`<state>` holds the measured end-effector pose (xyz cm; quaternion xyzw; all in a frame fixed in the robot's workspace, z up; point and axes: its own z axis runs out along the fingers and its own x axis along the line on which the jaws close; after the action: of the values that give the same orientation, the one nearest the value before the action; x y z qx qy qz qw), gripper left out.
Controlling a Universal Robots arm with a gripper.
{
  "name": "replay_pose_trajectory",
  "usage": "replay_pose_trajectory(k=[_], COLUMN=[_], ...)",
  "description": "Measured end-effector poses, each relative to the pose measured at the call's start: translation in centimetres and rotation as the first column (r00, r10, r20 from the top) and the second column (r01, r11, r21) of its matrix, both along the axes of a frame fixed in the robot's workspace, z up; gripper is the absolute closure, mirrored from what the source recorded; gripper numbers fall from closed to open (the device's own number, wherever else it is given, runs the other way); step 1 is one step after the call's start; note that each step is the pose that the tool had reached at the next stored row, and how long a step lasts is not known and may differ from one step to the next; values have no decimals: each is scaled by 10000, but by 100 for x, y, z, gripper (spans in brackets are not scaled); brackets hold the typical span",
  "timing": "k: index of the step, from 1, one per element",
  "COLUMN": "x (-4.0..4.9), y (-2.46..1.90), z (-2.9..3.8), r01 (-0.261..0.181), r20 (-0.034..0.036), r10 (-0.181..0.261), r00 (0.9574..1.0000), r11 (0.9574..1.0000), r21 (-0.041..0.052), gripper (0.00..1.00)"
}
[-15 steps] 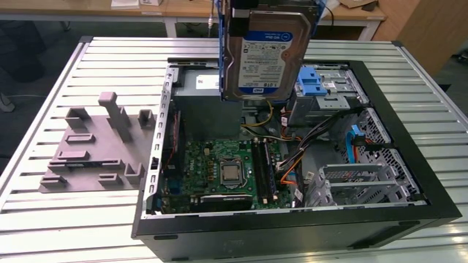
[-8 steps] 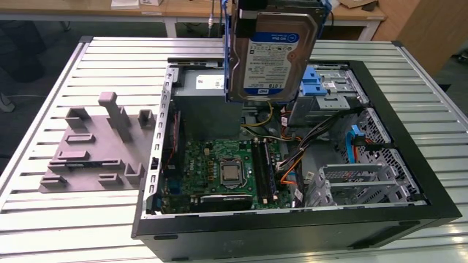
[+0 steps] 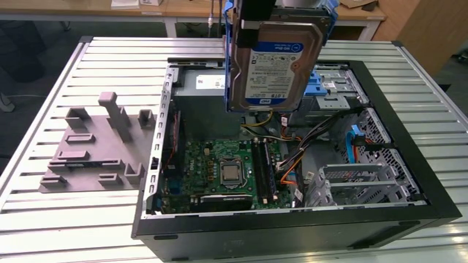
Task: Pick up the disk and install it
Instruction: 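Insert the disk into the insertion slot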
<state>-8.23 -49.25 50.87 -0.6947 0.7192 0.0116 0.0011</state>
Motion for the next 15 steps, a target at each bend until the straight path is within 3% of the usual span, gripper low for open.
replay_pose_trajectory(k=[4,10,15], x=[4,143,157], y=[-67,-75,-97], z=[-1,-7,-9], r01=[1,1,1], r20=[0,-18,-19], r10=[-1,-1,-1], r00=[10000,10000,10000], r11=[10000,10000,10000], r21=[0,1,-1], gripper=[64,64,64])
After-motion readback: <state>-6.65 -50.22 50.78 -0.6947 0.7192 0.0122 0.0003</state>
